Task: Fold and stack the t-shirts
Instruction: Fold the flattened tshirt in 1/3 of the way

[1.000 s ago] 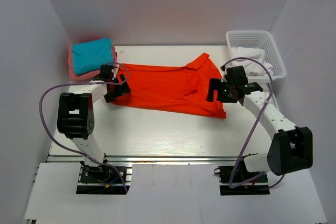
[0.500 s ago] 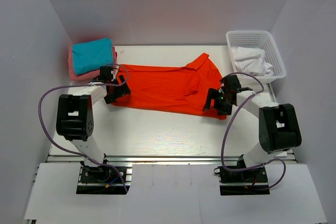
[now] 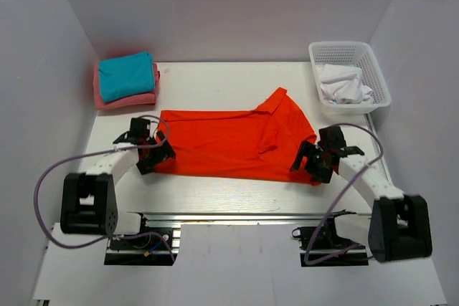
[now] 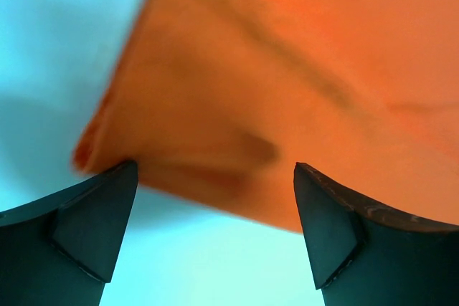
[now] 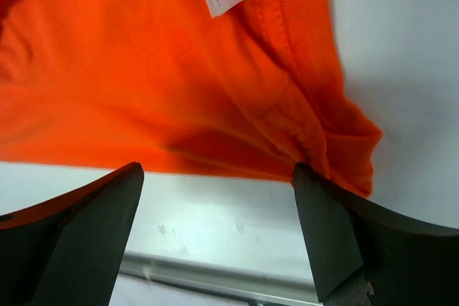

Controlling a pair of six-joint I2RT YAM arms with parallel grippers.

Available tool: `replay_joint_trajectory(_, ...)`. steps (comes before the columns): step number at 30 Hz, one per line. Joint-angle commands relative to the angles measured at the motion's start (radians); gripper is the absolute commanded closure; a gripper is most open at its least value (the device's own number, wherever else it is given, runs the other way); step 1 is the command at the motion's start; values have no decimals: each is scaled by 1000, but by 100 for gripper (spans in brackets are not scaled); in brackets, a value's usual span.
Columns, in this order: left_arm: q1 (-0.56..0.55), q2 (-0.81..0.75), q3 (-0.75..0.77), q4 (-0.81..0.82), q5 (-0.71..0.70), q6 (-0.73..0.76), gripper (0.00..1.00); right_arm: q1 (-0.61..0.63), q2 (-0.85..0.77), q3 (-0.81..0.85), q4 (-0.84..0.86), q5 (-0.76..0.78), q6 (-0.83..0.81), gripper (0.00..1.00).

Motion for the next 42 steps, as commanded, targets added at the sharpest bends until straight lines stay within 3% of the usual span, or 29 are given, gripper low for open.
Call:
replay_joint_trajectory(1, 1, -171, -55, -100, 46, -29, 0, 16, -182, -10, -167, -32, -45, 10)
replay_joint_trajectory(6, 1, -256, 37, -101, -18, -29, 0, 48, -216, 111, -96, -97, -159, 10)
replay_joint_trajectory(13, 1, -172, 154, 21, -58, -19, 0, 132, 53, 199, 146, -169, -156, 10)
replay_joint_trajectory(20, 10, -24, 237, -30, -84, 3, 0, 174, 309, 342, 177, -137, -130, 10)
replay_joint_trajectory(23, 10, -10, 237, -30, -84, 3, 0, 178, 375, 368, 213, -156, -92, 14)
replay_joint_trajectory(31, 10, -1, 246, -41, -115, 12, 0, 181, 476, 408, 198, -190, -59, 48)
replay_joint_trajectory(32, 10, -1, 246, -32, -115, 12, 0, 183, 476, 406, 201, -190, -58, 61)
replay_joint_trajectory(36, 10, -1, 246, -31, -115, 12, 0, 183, 478, 409, 214, -195, -50, 76)
replay_joint_trajectory(39, 10, -1, 246, -22, -115, 12, 0, 183, 482, 414, 232, -195, -55, 100)
replay_joint_trajectory(42, 10, -1, 246, -13, -115, 21, 0, 186, 495, 444, 247, -203, -52, 100)
